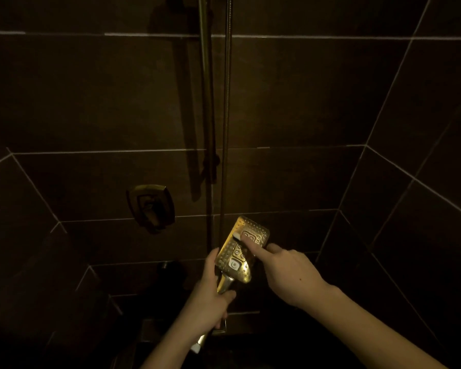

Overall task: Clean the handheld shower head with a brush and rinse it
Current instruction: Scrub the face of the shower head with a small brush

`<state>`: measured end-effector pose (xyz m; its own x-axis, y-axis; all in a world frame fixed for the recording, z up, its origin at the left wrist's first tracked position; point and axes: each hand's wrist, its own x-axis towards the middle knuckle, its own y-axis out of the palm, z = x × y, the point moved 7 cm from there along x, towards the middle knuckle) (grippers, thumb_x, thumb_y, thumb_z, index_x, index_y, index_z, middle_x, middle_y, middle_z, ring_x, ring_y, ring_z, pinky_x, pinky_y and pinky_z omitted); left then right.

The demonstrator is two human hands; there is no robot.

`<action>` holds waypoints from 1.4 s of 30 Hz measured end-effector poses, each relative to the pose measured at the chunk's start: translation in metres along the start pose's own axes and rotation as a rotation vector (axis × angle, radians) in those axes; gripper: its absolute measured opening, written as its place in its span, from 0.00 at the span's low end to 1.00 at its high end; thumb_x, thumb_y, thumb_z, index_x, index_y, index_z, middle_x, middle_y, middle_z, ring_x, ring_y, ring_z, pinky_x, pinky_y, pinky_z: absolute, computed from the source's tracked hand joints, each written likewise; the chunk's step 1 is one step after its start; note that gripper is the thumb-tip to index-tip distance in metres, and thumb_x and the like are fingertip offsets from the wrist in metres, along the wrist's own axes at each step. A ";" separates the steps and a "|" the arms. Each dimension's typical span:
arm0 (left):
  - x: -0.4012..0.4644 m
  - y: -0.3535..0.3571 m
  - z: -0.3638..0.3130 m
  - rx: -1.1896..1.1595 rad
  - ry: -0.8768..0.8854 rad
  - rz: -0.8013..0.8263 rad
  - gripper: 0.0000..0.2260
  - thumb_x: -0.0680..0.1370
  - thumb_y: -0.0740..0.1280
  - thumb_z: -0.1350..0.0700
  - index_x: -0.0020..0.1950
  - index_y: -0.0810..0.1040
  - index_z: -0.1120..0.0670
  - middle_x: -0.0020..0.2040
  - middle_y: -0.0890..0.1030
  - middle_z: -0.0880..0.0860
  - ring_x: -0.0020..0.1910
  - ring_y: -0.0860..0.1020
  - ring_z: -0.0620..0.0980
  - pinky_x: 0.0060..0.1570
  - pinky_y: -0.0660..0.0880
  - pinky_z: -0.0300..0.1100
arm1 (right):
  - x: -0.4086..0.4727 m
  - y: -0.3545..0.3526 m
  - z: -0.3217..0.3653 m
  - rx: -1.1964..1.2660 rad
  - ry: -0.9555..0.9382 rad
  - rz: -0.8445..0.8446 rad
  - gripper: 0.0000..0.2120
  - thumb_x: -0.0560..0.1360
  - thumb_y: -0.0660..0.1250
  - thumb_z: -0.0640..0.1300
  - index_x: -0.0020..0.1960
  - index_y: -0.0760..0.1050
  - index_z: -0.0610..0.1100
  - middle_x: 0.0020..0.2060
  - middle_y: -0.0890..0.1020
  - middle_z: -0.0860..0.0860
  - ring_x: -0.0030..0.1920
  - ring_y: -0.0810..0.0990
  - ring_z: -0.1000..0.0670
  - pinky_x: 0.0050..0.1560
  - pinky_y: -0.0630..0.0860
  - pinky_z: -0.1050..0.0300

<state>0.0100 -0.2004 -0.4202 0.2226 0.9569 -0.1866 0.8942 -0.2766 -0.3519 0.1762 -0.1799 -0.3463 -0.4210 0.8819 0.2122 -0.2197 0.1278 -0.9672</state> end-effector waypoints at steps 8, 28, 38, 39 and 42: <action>-0.004 0.002 -0.018 -0.046 0.074 0.019 0.45 0.79 0.69 0.64 0.69 0.51 0.18 0.64 0.79 0.52 0.29 0.80 0.47 0.24 0.74 0.40 | -0.003 -0.024 0.001 -0.109 -0.040 -0.094 0.47 0.74 0.68 0.44 0.78 0.41 0.65 0.49 0.83 0.50 0.30 0.77 0.53 0.24 0.71 0.60; -0.003 -0.001 -0.013 -0.091 0.038 0.024 0.39 0.80 0.69 0.63 0.71 0.53 0.25 0.61 0.81 0.52 0.30 0.80 0.50 0.26 0.74 0.41 | -0.013 -0.018 -0.009 0.058 0.055 0.072 0.43 0.80 0.60 0.43 0.72 0.31 0.71 0.43 0.70 0.57 0.31 0.66 0.59 0.30 0.60 0.65; -0.005 -0.003 -0.013 -0.077 0.089 0.007 0.45 0.78 0.71 0.63 0.61 0.55 0.12 0.53 0.86 0.47 0.29 0.81 0.51 0.24 0.74 0.42 | -0.008 -0.026 -0.017 0.071 0.136 -0.002 0.38 0.82 0.55 0.47 0.71 0.29 0.73 0.40 0.80 0.54 0.31 0.75 0.57 0.31 0.73 0.59; -0.005 -0.004 -0.012 -0.090 0.090 0.004 0.45 0.78 0.71 0.64 0.61 0.55 0.12 0.52 0.87 0.47 0.29 0.81 0.52 0.24 0.74 0.41 | -0.013 -0.017 -0.010 0.106 0.112 0.040 0.39 0.81 0.56 0.47 0.69 0.29 0.75 0.39 0.81 0.55 0.29 0.74 0.58 0.30 0.69 0.63; -0.005 -0.002 -0.009 -0.105 0.087 0.016 0.46 0.78 0.70 0.64 0.60 0.54 0.11 0.51 0.87 0.44 0.29 0.81 0.50 0.24 0.75 0.41 | -0.024 0.005 0.004 0.185 0.045 0.132 0.42 0.80 0.59 0.44 0.69 0.32 0.77 0.46 0.82 0.54 0.31 0.73 0.59 0.31 0.67 0.66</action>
<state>0.0108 -0.2041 -0.4105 0.2662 0.9576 -0.1098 0.9249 -0.2858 -0.2507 0.1812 -0.2024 -0.3557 -0.4184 0.9051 0.0751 -0.3246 -0.0718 -0.9431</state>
